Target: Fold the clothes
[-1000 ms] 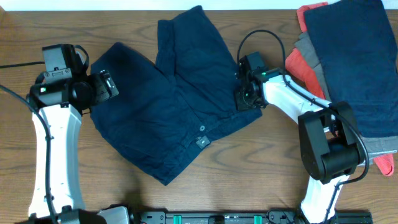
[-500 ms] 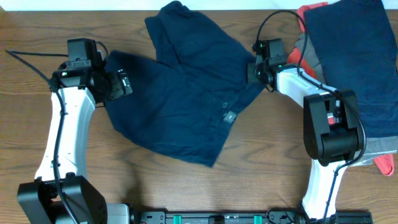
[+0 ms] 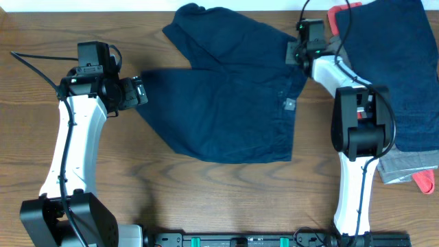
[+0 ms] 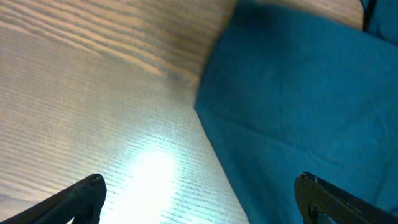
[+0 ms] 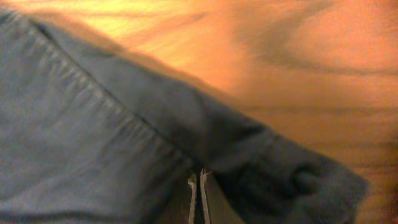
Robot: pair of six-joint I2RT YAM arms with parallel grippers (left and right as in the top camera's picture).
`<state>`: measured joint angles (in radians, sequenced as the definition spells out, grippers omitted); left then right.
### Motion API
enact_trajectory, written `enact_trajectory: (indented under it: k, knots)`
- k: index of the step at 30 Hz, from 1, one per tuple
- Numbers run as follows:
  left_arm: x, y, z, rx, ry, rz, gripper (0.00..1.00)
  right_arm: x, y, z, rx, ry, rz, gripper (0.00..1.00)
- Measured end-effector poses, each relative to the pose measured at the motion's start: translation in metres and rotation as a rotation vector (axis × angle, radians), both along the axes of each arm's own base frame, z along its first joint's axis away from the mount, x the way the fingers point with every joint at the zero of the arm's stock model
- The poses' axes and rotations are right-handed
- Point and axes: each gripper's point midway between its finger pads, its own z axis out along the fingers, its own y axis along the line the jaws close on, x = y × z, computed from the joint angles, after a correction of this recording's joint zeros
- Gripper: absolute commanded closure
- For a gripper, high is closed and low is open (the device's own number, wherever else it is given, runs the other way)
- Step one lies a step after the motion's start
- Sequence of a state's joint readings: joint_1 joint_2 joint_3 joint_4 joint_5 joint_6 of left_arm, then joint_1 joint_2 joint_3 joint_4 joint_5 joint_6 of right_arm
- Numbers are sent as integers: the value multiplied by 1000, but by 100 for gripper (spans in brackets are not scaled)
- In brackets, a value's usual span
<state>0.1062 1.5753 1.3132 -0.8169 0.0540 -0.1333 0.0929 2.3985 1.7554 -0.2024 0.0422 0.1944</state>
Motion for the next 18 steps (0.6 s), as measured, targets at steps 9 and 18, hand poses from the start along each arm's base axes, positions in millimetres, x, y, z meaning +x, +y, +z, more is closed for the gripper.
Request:
enact_trajectory:
  k: [9, 18]
  knots:
    - [12, 1, 5, 12, -54, -14, 2, 10, -16, 60, -3, 72, 45, 1]
    - [21, -23, -27, -10, 9, -175, 2, -47, 36, 133, 83, 254, 254, 1]
